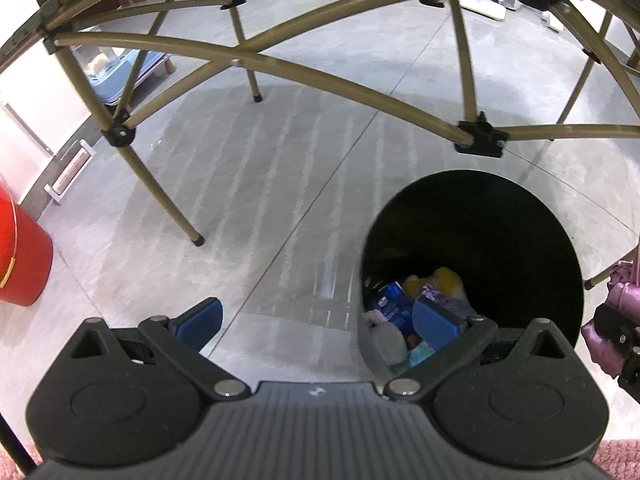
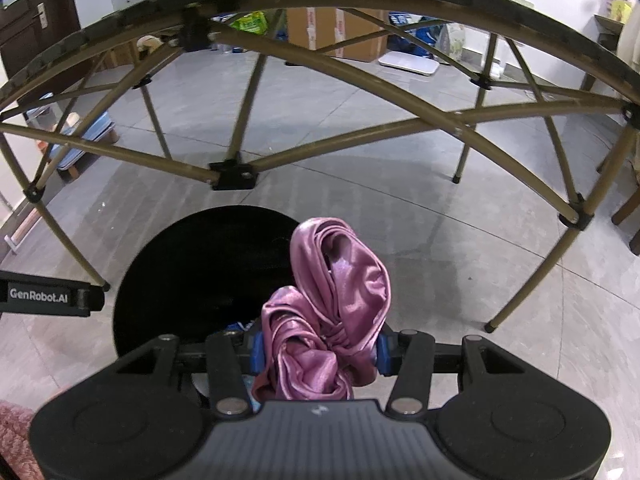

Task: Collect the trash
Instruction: 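Move the right tool with the pink bow over the bin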

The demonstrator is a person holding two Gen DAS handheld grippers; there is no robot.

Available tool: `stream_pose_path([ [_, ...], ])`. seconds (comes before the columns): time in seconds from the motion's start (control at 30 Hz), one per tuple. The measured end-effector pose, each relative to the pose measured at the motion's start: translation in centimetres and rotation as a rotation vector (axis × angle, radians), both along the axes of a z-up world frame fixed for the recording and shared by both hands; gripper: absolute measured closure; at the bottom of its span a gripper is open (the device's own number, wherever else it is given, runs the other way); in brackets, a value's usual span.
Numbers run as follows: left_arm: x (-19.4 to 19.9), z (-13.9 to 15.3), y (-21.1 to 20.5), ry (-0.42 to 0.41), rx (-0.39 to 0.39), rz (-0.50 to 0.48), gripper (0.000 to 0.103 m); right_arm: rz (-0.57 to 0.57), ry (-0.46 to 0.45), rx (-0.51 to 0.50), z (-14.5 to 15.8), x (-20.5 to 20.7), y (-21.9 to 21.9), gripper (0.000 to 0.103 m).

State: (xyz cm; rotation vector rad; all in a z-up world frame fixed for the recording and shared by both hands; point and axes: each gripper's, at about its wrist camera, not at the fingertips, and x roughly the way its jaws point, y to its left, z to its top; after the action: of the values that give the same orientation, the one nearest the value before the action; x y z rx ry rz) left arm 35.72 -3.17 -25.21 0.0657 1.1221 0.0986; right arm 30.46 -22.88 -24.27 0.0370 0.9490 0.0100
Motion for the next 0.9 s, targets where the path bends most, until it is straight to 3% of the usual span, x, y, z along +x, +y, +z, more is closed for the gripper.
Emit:
stream_pose_path([
  [0.53,-0.2,-0.1,4.8,0.005,-0.001,0.08,0.0,0.078,0.016,-0.017,-0.2,1.7,5.8,0.055],
  [0.9,-0.4,-0.1,7.5,0.015,0.002,0.138,0.0,0.085,0.082,-0.016,-2.4,3.7,8.4,0.054],
])
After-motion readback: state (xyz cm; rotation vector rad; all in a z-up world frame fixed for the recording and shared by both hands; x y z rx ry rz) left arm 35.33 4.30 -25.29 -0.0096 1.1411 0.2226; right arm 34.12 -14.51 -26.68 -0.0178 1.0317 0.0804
